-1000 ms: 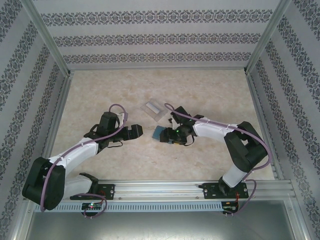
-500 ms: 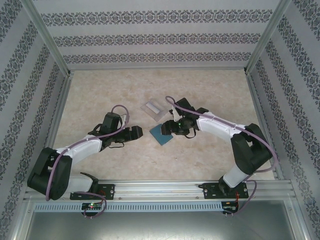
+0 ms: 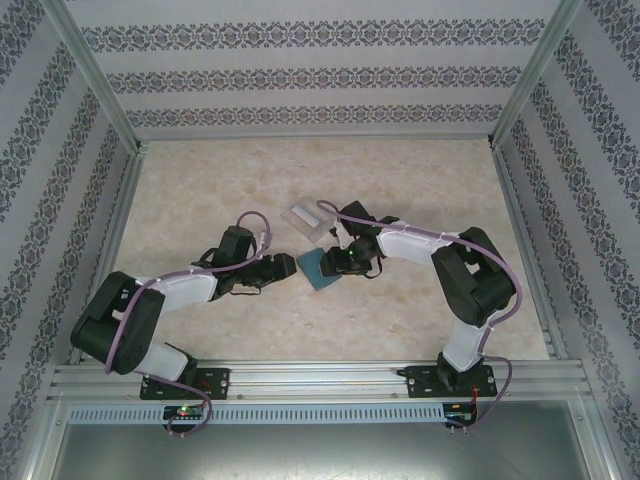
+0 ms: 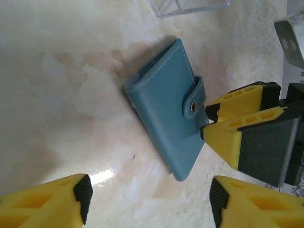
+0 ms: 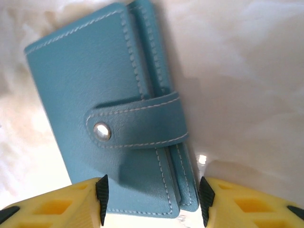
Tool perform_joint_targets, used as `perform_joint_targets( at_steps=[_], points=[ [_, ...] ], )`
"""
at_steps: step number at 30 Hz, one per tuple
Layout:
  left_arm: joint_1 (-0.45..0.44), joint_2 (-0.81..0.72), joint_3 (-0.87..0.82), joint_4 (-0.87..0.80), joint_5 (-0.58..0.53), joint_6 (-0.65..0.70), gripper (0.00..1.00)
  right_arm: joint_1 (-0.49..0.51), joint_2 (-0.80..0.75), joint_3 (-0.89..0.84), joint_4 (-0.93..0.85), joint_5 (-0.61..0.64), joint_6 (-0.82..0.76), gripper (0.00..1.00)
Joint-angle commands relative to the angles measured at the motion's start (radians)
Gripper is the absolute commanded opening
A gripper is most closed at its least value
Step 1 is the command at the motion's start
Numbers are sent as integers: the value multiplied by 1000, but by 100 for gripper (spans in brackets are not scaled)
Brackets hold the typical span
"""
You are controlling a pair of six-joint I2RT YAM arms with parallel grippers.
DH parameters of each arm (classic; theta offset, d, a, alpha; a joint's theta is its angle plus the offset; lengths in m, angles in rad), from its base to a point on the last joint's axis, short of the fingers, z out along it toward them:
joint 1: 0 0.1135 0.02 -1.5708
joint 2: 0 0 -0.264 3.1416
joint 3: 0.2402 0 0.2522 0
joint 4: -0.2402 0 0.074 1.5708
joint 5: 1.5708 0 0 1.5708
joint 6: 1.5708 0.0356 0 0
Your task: Put the credit cards into the card holder
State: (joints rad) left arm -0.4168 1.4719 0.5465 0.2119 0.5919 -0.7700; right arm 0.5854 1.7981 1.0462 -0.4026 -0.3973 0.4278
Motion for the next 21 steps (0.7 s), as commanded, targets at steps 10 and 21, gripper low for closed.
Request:
perform_joint_targets(
  at_steps=[10, 21],
  points=[
    [-26, 108, 56, 90, 10, -33, 55, 57, -6, -84, 176, -162, 150, 45],
    [-26, 157, 131, -58, -67, 57, 48, 32, -94, -139, 195, -93, 185, 45]
  ],
)
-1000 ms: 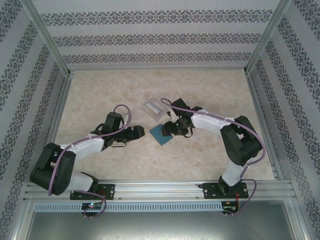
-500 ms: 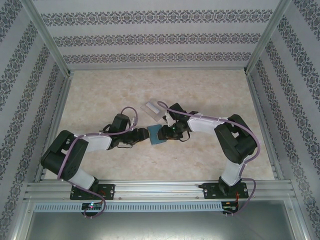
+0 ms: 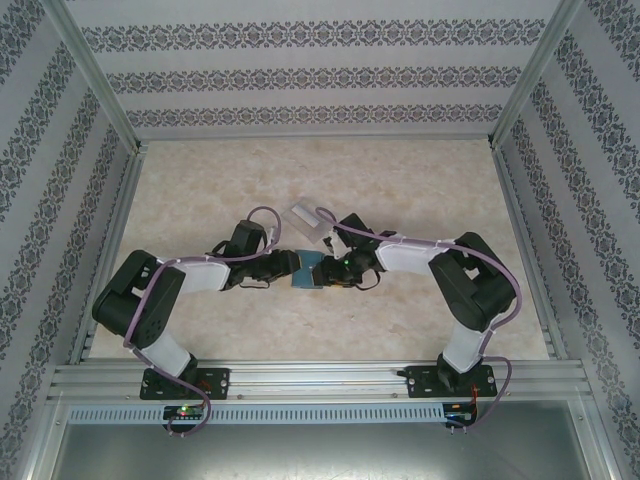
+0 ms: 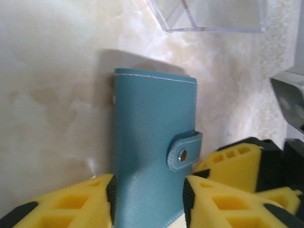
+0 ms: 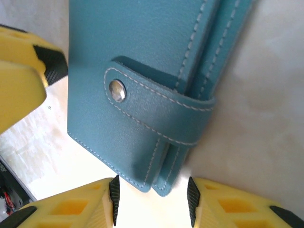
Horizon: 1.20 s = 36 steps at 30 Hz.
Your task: Put the credit cards into the card holder
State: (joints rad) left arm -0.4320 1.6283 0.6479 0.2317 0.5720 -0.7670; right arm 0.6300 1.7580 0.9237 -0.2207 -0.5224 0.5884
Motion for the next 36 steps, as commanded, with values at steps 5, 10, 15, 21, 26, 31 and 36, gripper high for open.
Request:
perform_joint_targets(
  at_steps=[5, 10, 15, 21, 26, 31, 36],
  points=[
    [-10, 23, 75, -158, -91, 128, 54, -16, -73, -13, 16, 91, 37, 48],
    [-10, 104, 68, -29, -10, 76, 49, -23, -6, 22, 57, 98, 56, 45],
    [-10, 141, 71, 9, 29, 61, 40, -23, 45, 36, 106, 74, 83, 43],
    [-12, 129, 73, 15, 63, 64, 31, -21, 58, 25, 153, 52, 105, 39],
    [-11, 126, 80, 15, 90, 66, 17, -13, 70, 17, 191, 35, 131, 35],
    [-13, 93, 64, 34, 96, 61, 12, -6, 72, 16, 198, 42, 134, 34],
    [-8, 98, 21, 219, 178, -62, 13, -4, 66, 13, 201, 50, 125, 33]
  ],
)
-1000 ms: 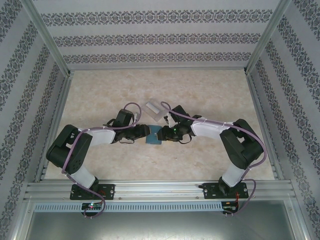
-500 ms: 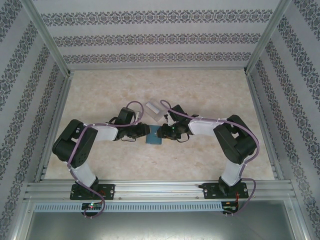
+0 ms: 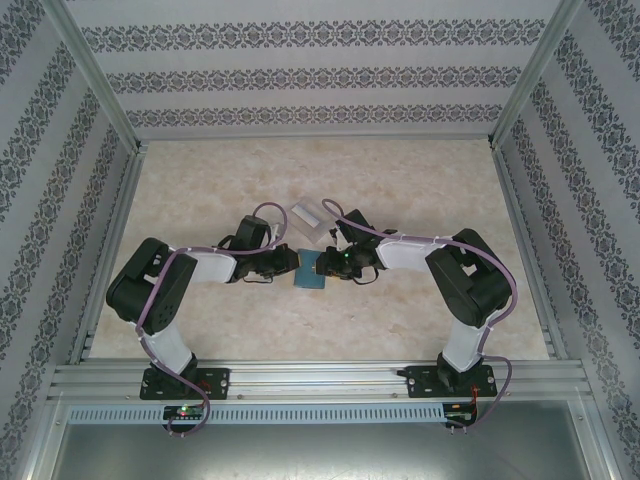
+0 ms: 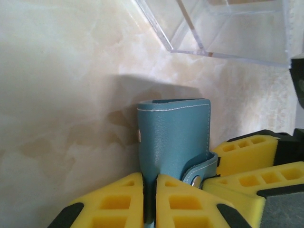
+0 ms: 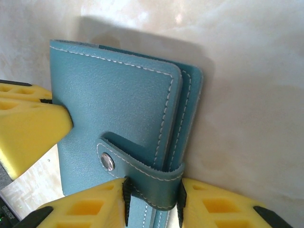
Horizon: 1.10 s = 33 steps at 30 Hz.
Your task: Put the credit cards into the card holder
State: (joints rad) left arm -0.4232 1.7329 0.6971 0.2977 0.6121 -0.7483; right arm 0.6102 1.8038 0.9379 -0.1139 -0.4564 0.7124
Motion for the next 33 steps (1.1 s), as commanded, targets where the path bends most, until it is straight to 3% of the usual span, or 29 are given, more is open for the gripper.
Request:
perform_joint_targets(
  at_steps=[1, 4, 6, 12, 17, 26, 33],
  points=[
    [-18, -5, -32, 181, 148, -102, 12, 18, 20, -2, 94, -11, 2, 33],
    [-19, -39, -42, 190, 152, -111, 9, 22, 15, -16, 116, -8, 22, 33],
    [-20, -81, -55, 183, 140, -103, 0, 28, 10, -17, 120, 0, 15, 34],
    [-19, -197, -3, -83, 50, -68, 0, 58, -69, -24, 70, 144, -27, 50],
    [-21, -242, 0, -164, 4, -91, 0, 125, -153, -20, 46, 297, -69, 53],
    [-20, -246, 4, -175, 40, -118, 0, 198, -113, 16, 87, 362, -37, 48],
    [-22, -244, -7, -146, 56, -137, 0, 212, -104, -5, 6, 556, 1, 38]
  ],
)
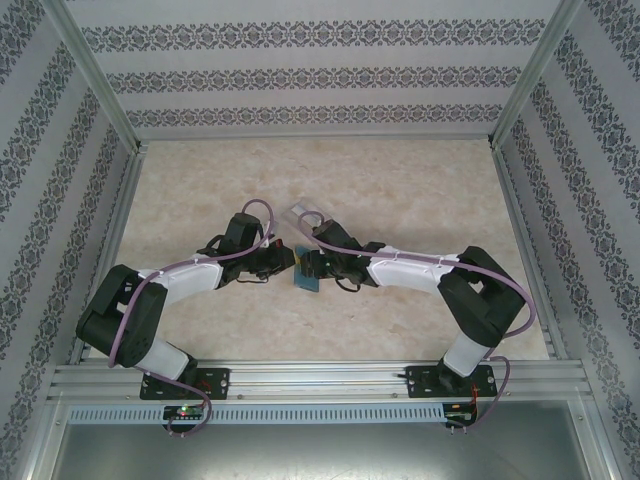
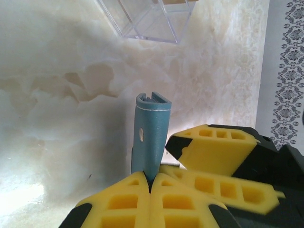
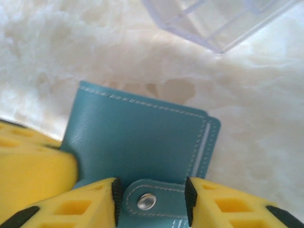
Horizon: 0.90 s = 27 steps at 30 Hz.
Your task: Put the credit cards into the card holder
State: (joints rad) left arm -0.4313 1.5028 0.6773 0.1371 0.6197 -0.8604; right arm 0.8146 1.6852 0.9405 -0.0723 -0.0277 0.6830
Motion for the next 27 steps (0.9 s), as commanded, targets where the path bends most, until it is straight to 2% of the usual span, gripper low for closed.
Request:
perform_joint_targets(
  at_steps=[1, 5, 15, 19, 20, 21, 22, 23, 27],
  points=[
    [-13, -12, 7, 22, 42, -28, 0, 9, 17, -4, -48, 139, 31, 34],
    [-12, 5, 15, 9, 41, -19, 0, 7, 7, -12, -87, 180, 54, 28],
    [-13, -13, 7, -61, -57, 32, 0, -3, -49, -45, -114, 153, 63, 0],
    [-13, 6, 10, -60, -47, 32, 0, -34, -75, -79, -99, 92, 76, 0],
    [-12, 7, 8, -58, -43, 31, 0, -43, -81, -79, -92, 50, 82, 5],
    [-12, 7, 4, -51, -46, 28, 0, -43, -85, -72, -91, 23, 78, 22],
    [-13, 7, 1, -45, -49, 26, 0, -38, -89, -60, -92, 4, 69, 33],
    [-12, 10, 1, -42, -47, 23, 0, -30, -91, -41, -98, -9, 61, 39],
    [-15, 16, 19, -32, -15, 8, 0, -11, -63, 41, -115, -45, 81, 44]
  ],
)
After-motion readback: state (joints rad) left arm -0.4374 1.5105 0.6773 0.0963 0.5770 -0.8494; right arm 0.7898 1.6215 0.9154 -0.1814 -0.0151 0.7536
